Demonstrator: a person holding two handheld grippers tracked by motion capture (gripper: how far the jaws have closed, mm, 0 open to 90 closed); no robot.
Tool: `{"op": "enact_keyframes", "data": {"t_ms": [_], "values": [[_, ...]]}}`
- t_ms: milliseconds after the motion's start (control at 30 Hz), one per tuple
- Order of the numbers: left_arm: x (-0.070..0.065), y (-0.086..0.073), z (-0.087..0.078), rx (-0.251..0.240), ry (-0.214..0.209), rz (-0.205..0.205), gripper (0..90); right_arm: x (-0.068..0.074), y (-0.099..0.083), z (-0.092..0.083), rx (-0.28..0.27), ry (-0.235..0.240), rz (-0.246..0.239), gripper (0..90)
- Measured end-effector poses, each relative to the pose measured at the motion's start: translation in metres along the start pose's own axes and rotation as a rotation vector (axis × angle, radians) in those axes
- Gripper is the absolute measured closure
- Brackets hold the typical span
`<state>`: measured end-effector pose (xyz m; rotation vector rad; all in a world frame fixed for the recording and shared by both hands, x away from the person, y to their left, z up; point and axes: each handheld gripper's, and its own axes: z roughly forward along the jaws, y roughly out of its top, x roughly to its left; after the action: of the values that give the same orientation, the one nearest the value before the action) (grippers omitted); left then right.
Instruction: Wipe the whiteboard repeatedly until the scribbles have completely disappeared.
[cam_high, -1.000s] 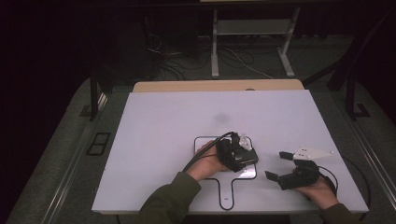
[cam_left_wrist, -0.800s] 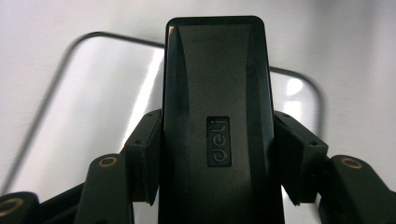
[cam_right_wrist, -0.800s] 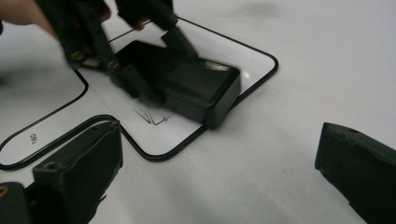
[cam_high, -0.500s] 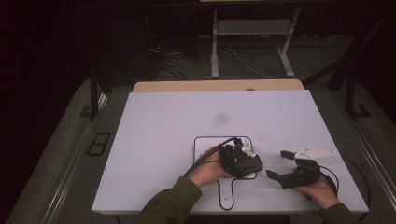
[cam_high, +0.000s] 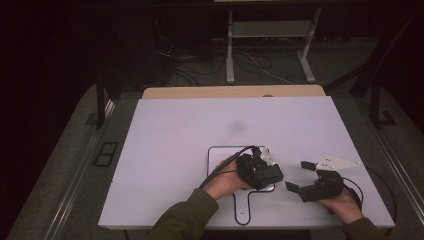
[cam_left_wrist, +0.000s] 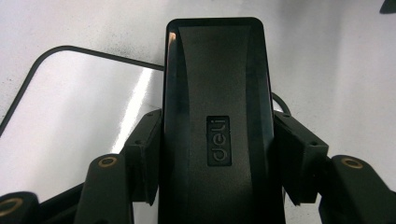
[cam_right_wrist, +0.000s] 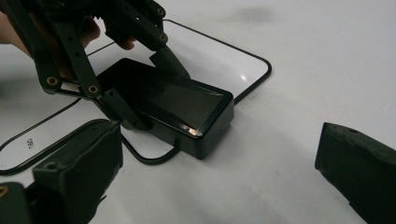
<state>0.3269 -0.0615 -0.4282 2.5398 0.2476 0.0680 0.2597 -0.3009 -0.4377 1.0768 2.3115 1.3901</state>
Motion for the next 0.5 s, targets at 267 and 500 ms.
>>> {"op": "enact_keyframes", "data": {"t_ms": [267,500], "values": [[-0.0025,-0.0035,-0.0018,-0.02,-0.019,-0.015,39.1,-0.0007,0.0,-0.0009,0.003,0.0,-0.002,0.0],[-0.0023,-0.0044,-0.0068,-0.062,-0.035,-0.038,39.4,-0.0003,0.0003,-0.0013,0.002,0.001,-0.003,0.0]]}}
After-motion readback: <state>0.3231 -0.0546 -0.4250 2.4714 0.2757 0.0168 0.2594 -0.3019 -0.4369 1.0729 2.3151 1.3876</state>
